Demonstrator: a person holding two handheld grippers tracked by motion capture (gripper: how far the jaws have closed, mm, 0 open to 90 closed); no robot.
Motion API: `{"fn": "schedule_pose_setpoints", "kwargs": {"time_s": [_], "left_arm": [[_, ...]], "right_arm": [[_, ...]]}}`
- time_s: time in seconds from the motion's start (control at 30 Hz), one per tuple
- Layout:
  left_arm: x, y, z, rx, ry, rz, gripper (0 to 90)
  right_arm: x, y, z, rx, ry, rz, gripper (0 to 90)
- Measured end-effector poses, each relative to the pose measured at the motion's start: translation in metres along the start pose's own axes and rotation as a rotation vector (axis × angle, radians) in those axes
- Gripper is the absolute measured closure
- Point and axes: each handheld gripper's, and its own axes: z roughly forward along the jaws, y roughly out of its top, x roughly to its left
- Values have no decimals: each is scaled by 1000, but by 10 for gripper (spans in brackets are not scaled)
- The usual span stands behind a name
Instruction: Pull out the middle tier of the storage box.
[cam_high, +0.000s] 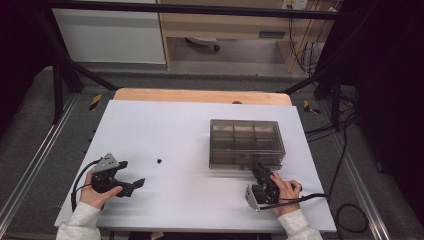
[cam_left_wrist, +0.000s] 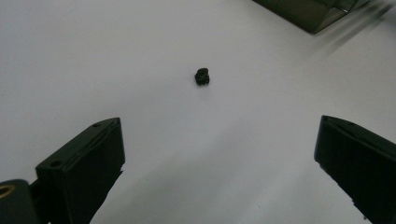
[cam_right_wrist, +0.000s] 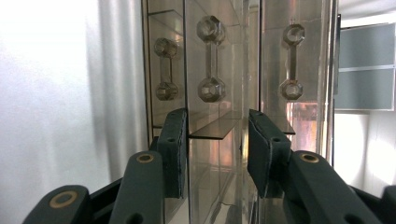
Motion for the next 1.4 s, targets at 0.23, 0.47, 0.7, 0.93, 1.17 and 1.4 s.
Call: {"fn": "schedule_pose_setpoints", "kwargs": {"time_s": [0.23,0.47,0.7,0.93,1.17,1.4], "left_arm": [[0,0,0,-3,0,0,10],[0,0,0,-3,0,0,10],[0,0,-1,-3,0,0,11],[0,0,-1,-4,0,-2,10],[0,0,-1,-6,-1,-2,11],[0,0,0,-4,-2,-3,11]], "right_arm": [[0,1,-4,0,5,-8,618],[0,1,-7,-5,8,-6,618],[0,1,-9,-3,12,-6,619],[1,2,-11,-4,13,-10,620],[1,2,-12,-2,18,-9,620],[1,2,-14,-4,21,-8,620]]}}
